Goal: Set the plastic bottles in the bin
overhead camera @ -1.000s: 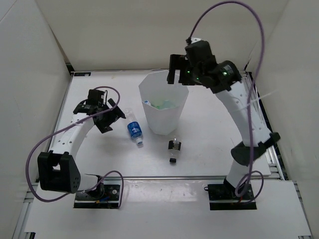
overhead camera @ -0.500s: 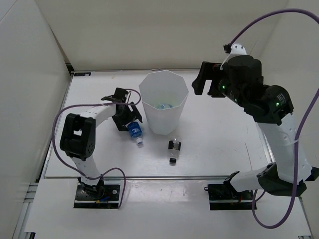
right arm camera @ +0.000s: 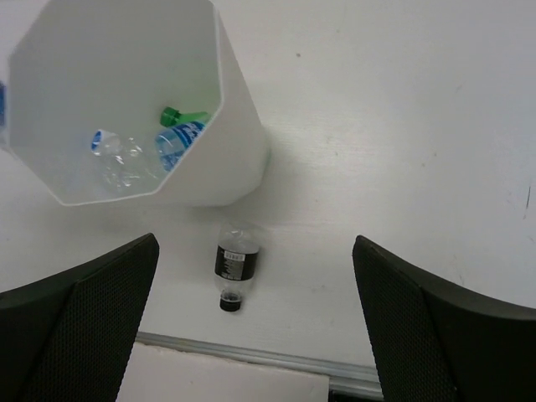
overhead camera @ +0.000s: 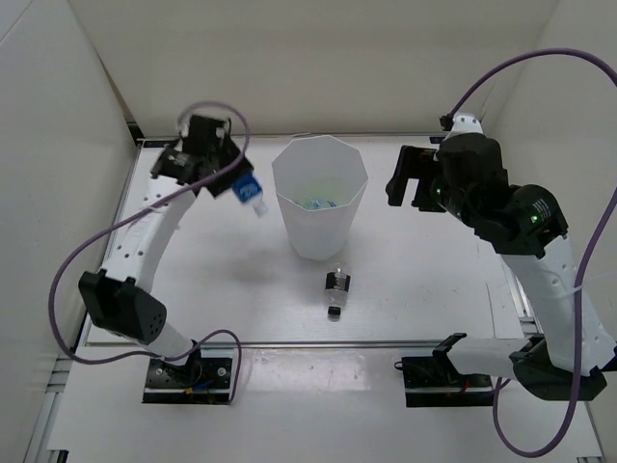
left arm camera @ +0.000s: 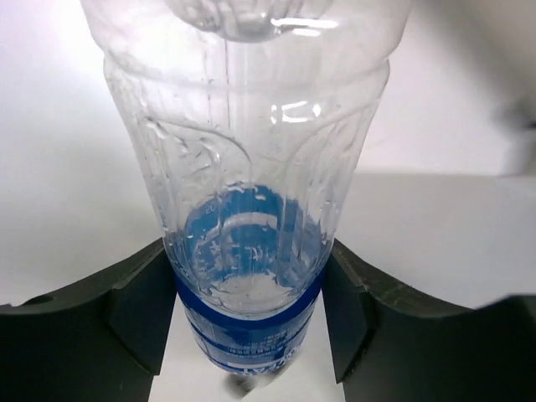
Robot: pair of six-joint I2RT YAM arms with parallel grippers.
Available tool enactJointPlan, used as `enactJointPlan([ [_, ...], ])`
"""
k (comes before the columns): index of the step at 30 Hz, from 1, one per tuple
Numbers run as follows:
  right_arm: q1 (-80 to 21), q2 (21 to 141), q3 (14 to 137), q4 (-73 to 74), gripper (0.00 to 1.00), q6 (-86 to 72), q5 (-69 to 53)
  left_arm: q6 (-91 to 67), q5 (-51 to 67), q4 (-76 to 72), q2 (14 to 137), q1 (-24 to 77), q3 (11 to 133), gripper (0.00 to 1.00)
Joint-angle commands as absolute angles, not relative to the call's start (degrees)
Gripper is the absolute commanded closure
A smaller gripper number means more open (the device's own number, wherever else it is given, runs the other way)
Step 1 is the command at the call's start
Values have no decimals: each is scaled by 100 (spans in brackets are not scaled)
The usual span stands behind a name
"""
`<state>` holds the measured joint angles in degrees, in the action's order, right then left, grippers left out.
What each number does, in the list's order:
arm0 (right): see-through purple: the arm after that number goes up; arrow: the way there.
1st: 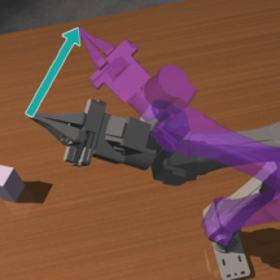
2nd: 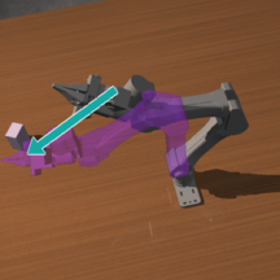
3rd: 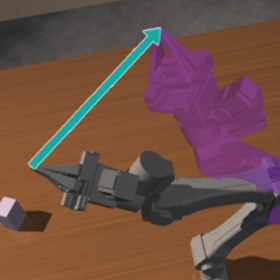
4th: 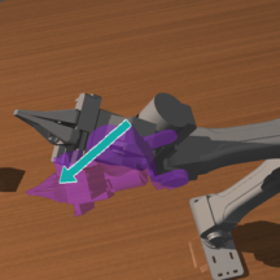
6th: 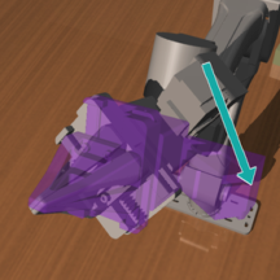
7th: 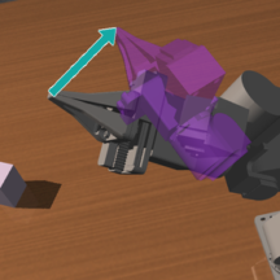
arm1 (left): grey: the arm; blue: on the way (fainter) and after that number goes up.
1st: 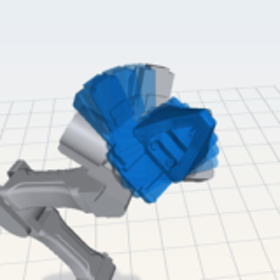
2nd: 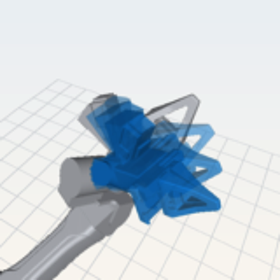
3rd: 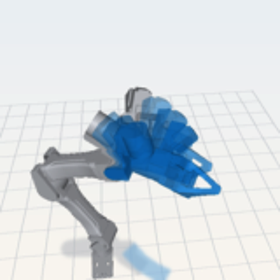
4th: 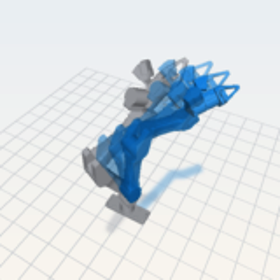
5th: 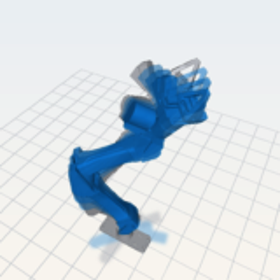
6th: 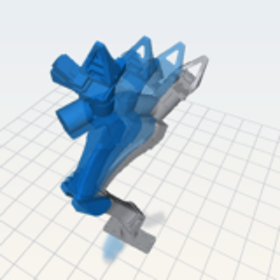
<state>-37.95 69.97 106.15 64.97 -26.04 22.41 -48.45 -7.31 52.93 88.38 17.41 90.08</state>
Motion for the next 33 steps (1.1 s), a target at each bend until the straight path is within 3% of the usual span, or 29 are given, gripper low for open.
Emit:
enactJointPlan([
  [1,-3535,6926,10214,6617,0,-3135,2286,-4844,-1300,5852,8533,1959,10902,37],
  [3,-3306,6926,9960,6618,0,-3190,1692,-4703,-1468,5793,8674,2144,11738,35],
  [7,-2753,7040,9669,6618,0,-3445,898,-4378,-933,4818,8850,2478,11505,29],
  [13,-2426,7110,9300,6565,0,-3498,239,-4175,-1115,4807,9912,3523,11987,21],
  [14,-2374,7110,9221,6513,0,-3498,185,-4175,-1282,4938,10010,3655,12075,17],
  [15,-2373,7041,9011,6513,0,-3498,185,-4227,-1457,5070,10080,3900,12154,0],
  [18,-2251,6821,8415,6451,0,-3551,132,-4447,-2126,5423,10029,4139,12375,0],
  [25,-2250,6144,5971,4477,4,-3463,-2089,-4395,-3180,5290,8378,4140,11524,0],
  [29,-2329,5539,4714,2337,4,-3586,-2232,-4859,-3778,5833,7174,4035,10321,0],
  [33,-2521,6115,3947,1592,4,-3771,-2242,-5562,-3788,6343,5927,3902,8679,0],
])
